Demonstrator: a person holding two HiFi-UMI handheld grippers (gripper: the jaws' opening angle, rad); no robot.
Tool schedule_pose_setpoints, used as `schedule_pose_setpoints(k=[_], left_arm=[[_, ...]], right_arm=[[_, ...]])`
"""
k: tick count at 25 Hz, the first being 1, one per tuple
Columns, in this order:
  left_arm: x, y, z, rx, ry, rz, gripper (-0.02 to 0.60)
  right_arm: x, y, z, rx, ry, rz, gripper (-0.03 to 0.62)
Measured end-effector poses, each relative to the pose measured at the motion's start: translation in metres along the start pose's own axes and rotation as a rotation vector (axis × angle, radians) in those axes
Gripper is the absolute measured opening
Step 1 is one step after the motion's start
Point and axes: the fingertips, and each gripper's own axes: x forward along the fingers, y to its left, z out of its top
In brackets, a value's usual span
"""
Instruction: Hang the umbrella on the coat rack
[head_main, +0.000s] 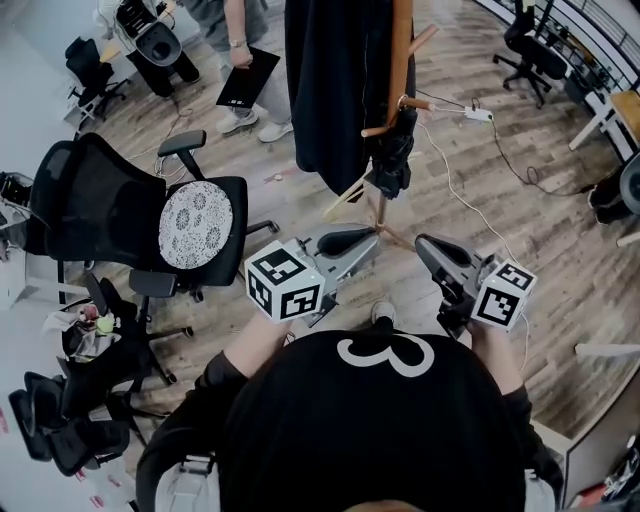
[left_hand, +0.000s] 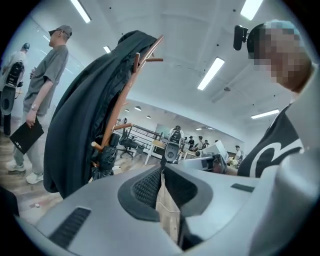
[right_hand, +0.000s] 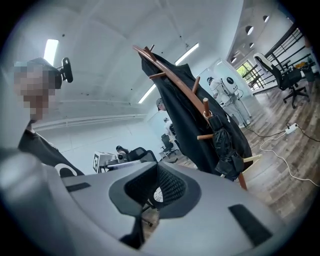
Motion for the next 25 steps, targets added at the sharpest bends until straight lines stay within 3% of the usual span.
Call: schedule_pose_setpoints(k=[5, 14, 25], left_arm=[[-0.035, -0.039, 0.003, 0.035, -0.031, -0.021, 0.021], [-0.072, -0.088, -0.008, 0.006, -0.040, -0.077, 0.017], [-0.087, -0.102, -0.021, 0.038, -0.024, -0.055, 0.017]], right_arm=[[-0.009, 0.041, -0.019, -0.018, -0.023, 0.007, 0.026], [-0.023, 0.092, -0.048, -0.030, -0.040, 0.032, 0.026], [-0.031, 0.117, -0.061, -0.046, -0.042, 0.021, 0.026]])
